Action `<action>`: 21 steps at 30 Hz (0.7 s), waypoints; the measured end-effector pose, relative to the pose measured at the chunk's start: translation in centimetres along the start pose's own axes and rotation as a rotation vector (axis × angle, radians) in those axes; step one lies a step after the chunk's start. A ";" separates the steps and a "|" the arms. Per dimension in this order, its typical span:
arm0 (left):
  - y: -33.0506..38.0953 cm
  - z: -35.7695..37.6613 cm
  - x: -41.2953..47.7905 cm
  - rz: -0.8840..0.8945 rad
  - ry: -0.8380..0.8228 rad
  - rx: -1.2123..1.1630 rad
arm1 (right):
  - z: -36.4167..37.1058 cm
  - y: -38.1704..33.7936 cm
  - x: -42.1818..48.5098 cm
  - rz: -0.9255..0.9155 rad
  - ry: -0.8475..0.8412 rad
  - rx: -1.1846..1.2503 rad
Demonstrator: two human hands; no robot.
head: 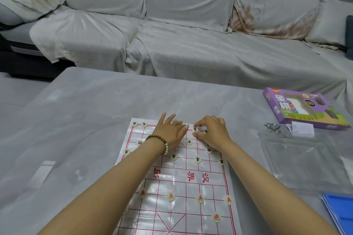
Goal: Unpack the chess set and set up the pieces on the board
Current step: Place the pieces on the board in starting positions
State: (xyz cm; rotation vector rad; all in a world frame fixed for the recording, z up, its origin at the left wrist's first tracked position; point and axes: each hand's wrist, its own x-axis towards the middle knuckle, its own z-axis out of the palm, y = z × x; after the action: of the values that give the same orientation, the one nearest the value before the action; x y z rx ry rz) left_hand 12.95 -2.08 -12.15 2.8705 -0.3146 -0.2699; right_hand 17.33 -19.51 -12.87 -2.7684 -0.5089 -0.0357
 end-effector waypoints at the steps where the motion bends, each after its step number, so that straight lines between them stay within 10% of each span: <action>1: 0.1 0.1 0.1 0.004 -0.012 0.009 | 0.0 0.1 -0.1 -0.002 -0.003 0.009; 21: -0.8 0.3 -0.4 0.008 0.078 -0.010 | -0.1 0.5 -0.4 0.054 0.007 0.041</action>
State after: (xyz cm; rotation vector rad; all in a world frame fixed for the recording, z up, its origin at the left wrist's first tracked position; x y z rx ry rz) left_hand 12.69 -1.33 -12.52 2.8605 -0.3092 -0.1569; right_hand 17.17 -20.08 -12.92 -2.7391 -0.4280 -0.0214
